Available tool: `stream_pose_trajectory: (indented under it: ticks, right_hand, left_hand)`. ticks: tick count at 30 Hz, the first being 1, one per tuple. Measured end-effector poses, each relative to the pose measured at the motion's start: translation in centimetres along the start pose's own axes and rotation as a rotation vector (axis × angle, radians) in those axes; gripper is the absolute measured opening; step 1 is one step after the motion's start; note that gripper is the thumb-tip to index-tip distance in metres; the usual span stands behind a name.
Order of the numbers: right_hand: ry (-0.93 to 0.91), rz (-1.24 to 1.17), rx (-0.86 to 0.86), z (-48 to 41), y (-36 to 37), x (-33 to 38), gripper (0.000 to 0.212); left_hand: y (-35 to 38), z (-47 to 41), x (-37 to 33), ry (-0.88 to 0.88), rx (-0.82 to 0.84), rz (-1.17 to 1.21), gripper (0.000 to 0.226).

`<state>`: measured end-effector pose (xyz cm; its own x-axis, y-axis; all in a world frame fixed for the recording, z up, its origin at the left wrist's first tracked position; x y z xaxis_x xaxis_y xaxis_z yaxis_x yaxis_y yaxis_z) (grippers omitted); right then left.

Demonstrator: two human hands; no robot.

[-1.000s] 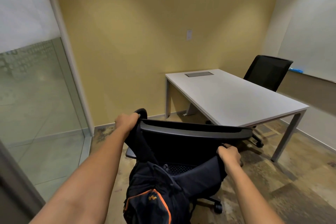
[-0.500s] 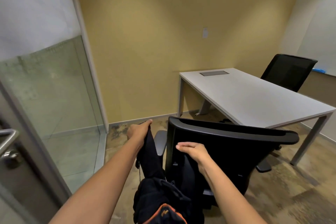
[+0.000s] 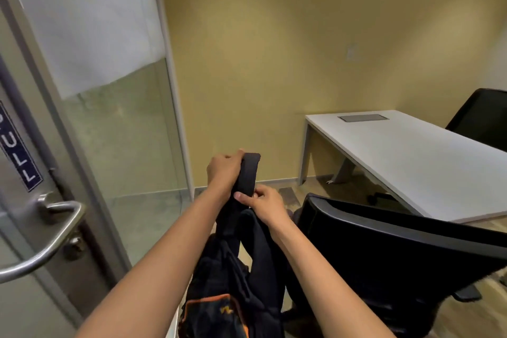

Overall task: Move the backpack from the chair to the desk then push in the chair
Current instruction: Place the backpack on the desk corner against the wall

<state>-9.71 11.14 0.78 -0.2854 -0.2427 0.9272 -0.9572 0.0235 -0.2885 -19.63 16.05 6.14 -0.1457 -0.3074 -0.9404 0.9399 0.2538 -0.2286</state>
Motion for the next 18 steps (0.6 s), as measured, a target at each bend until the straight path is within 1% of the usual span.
stream_pose_trajectory:
  ticks: [1, 2, 4, 5, 7, 8, 10, 12, 14, 16, 18]
  right_hand:
    - [-0.018, -0.02, -0.005, -1.2, 0.6, 0.6, 0.034]
    - [-0.041, -0.046, -0.012, -2.6, 1.1, 1.3, 0.034]
    - [-0.077, -0.103, -0.031, -5.6, 2.0, 2.6, 0.039]
    - [-0.092, -0.126, -0.047, -7.2, 2.4, 3.2, 0.038]
    - [-0.142, -0.161, -0.055, -10.8, 3.2, 4.9, 0.043]
    - [-0.162, -0.182, -0.042, -12.5, 3.7, 6.0, 0.039]
    - [-0.192, -0.234, -0.022, -15.8, 4.2, 8.0, 0.025]
    - [-0.2, -0.262, -0.019, -19.2, 4.4, 9.4, 0.032]
    - [-0.221, -0.283, -0.019, -22.4, 4.3, 10.6, 0.036]
    - [-0.226, -0.322, -0.022, -25.4, 4.1, 11.5, 0.044]
    - [-0.225, -0.339, -0.029, -28.0, 3.8, 11.9, 0.05]
  left_hand:
    - [-0.8, -1.1, -0.1, 0.041, -0.039, 0.018, 0.028]
    - [-1.7, -2.2, -0.1, 0.08, -0.079, 0.028, 0.031]
    - [-3.2, -4.6, 0.3, 0.142, -0.134, -0.001, 0.042]
    - [-3.8, -6.0, 0.6, 0.151, -0.15, -0.032, 0.049]
    - [-4.9, -8.7, 1.6, 0.122, -0.156, -0.071, 0.066]
    - [-5.4, -10.0, 2.4, 0.101, -0.14, -0.072, 0.072]
    - [-6.5, -12.4, 3.8, 0.088, -0.131, -0.086, 0.076]
    - [-7.6, -14.7, 4.6, 0.141, -0.152, -0.108, 0.071]
    - [-8.4, -16.6, 4.2, 0.217, -0.166, -0.104, 0.051]
    - [-8.6, -18.1, 2.9, 0.254, -0.169, -0.094, 0.03]
    - [-8.1, -19.7, 1.7, 0.279, -0.156, -0.077, 0.03]
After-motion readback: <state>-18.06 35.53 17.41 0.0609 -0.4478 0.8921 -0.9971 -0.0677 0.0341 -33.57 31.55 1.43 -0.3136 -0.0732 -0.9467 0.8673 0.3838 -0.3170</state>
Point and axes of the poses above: each hand's wrist, its own z-axis away from the middle knuckle, its own y-axis out of the palm, x = y × z, the point moved 1 cm from there along -z, towards the middle knuckle, and after that the axes turned 15 degrees about -y, right-handed, at the moved point
